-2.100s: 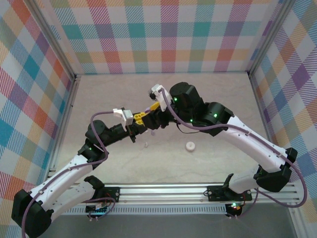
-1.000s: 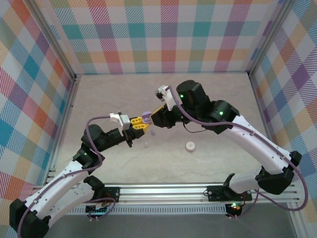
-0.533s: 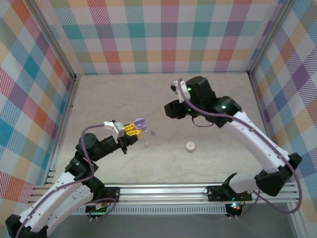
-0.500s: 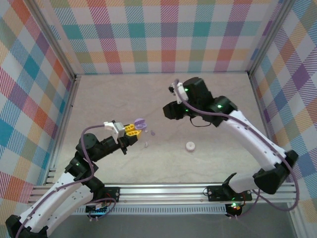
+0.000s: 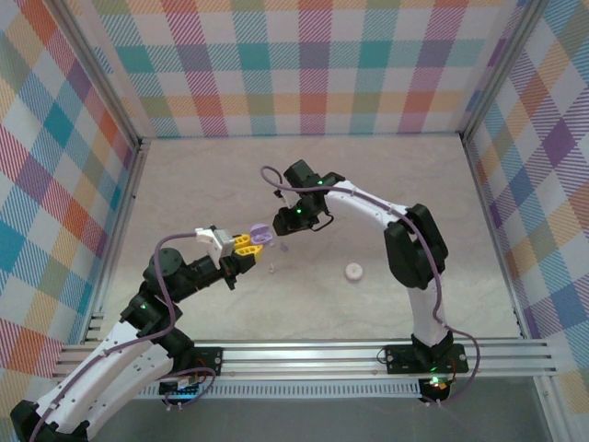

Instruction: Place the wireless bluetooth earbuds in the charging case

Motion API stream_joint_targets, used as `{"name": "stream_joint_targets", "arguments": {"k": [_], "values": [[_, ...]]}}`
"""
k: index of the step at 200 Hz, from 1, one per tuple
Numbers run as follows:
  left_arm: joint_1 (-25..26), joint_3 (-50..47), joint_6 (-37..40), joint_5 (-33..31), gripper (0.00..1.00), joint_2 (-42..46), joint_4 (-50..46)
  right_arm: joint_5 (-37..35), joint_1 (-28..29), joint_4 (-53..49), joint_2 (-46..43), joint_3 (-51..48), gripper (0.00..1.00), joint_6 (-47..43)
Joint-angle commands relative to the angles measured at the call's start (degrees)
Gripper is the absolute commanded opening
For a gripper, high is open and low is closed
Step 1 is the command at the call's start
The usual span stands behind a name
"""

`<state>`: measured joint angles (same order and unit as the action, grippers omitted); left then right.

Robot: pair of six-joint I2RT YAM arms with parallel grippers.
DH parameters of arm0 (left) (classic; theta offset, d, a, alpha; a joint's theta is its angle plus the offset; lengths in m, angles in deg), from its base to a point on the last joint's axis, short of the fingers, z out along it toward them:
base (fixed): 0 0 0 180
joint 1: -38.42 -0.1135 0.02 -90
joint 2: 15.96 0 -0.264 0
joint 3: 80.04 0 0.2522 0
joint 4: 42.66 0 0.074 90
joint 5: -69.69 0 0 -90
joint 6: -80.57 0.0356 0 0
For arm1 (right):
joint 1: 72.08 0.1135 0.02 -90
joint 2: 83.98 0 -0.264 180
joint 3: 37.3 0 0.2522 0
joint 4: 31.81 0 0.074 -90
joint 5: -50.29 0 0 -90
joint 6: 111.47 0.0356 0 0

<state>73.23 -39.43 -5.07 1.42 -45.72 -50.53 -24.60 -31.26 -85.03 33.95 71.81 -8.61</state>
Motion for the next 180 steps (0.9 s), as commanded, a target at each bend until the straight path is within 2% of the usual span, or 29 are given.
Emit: {"name": "stream_joint_targets", "arguments": {"k": [1, 59, 86, 133, 180], "values": [[0.44, -0.87, 1.49, -0.7, 0.0, 0.45, -0.18, 2.6, -0.26, -0.75, 1.73, 2.46, 0.42, -0.3], [0.41, -0.66, 4.31, -1.31, 0.0, -3.02, 0.96, -0.17, 0.17, -4.56, 4.24, 2.38, 0.45, -1.41], [0.44, -0.54, 4.87, -0.57, 0.0, -6.03, 2.84, -1.23, 2.55, -4.88, 4.06, 1.58, 0.37, -1.72], [0.42, 0.3, 5.37, 0.85, 0.0, -9.2, 4.24, 2.67, 4.82, -3.04, 7.82, 3.26, 0.24, 0.84], [0.43, -0.13, 5.7, 0.16, 0.0, -7.04, 2.32, 2.56, 4.74, -2.81, 9.8, 2.27, 0.22, 0.78]]}}
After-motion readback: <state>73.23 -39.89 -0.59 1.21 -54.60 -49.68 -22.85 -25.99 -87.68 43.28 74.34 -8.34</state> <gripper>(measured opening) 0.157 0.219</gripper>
